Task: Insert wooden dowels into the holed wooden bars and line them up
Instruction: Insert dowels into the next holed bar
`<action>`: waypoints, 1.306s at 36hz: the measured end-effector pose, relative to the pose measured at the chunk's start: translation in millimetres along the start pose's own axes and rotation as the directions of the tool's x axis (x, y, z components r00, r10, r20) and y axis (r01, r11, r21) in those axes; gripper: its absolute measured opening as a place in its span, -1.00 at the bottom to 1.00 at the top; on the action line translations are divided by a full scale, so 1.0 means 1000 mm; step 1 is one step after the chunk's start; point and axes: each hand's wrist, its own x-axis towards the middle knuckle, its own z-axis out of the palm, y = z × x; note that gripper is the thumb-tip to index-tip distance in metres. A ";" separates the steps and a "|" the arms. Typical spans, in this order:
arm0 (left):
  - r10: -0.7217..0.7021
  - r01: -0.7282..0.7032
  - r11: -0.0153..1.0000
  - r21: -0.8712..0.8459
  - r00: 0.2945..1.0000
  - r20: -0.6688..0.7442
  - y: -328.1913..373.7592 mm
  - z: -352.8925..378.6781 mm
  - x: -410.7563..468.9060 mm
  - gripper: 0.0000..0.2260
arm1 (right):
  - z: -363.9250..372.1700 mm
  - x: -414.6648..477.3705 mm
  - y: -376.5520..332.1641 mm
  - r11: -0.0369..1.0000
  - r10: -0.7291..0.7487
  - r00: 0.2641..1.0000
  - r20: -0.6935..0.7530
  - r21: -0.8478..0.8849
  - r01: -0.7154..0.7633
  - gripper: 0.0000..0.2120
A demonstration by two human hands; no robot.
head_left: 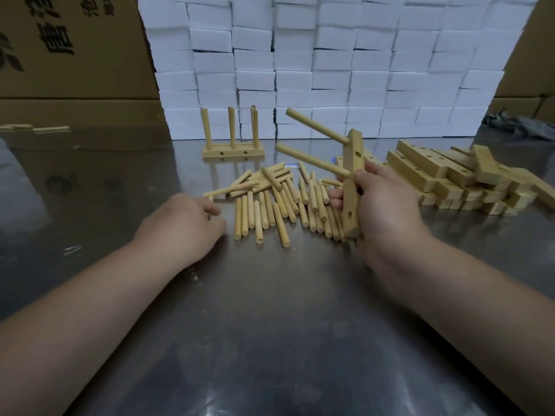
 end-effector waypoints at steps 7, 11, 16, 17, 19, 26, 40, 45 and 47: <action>-0.049 0.049 0.998 0.033 0.999 0.007 -0.001 -0.002 0.000 -0.77 | 0.001 0.000 0.002 1.000 -0.008 1.000 -0.008 -0.006 0.008 -0.61; -0.113 0.108 0.993 -0.044 0.983 -0.146 0.003 -0.008 -0.001 -0.71 | 0.000 0.004 0.004 1.000 0.018 1.000 -0.012 0.013 -0.018 -0.62; 0.041 -0.174 0.949 -0.263 0.895 -0.444 0.010 -0.017 -0.014 -0.74 | 0.001 0.007 0.004 0.999 0.027 0.999 -0.032 0.020 -0.026 -0.63; 0.102 -0.252 0.927 -0.276 0.882 -0.461 0.011 -0.017 -0.017 -0.75 | 0.001 0.007 0.004 0.999 0.029 0.999 -0.039 0.019 -0.029 -0.63; 0.224 -0.389 0.866 -0.314 0.863 -0.453 0.017 -0.017 -0.025 -0.78 | 0.001 0.008 0.004 0.999 0.037 0.998 -0.051 0.021 -0.036 -0.63; 0.590 -0.623 0.696 -0.358 0.780 -0.210 0.033 -0.015 -0.050 -0.87 | 0.004 -0.002 0.003 1.000 0.003 1.000 -0.005 0.024 -0.003 -0.63; 0.609 -0.604 0.623 -0.497 0.773 -0.176 0.029 -0.004 -0.049 -0.75 | 0.004 -0.013 0.000 1.000 -0.025 0.993 0.119 -0.012 0.027 -0.73; 0.615 -0.596 0.620 -0.510 0.773 -0.156 0.033 -0.005 -0.052 -0.85 | 0.007 -0.017 0.001 0.997 -0.043 0.985 0.168 -0.063 0.054 -0.79; 0.615 -0.593 0.609 -0.526 0.773 -0.159 0.034 -0.005 -0.052 -0.85 | 0.008 -0.019 0.000 0.994 -0.050 0.982 0.181 -0.087 0.066 -0.78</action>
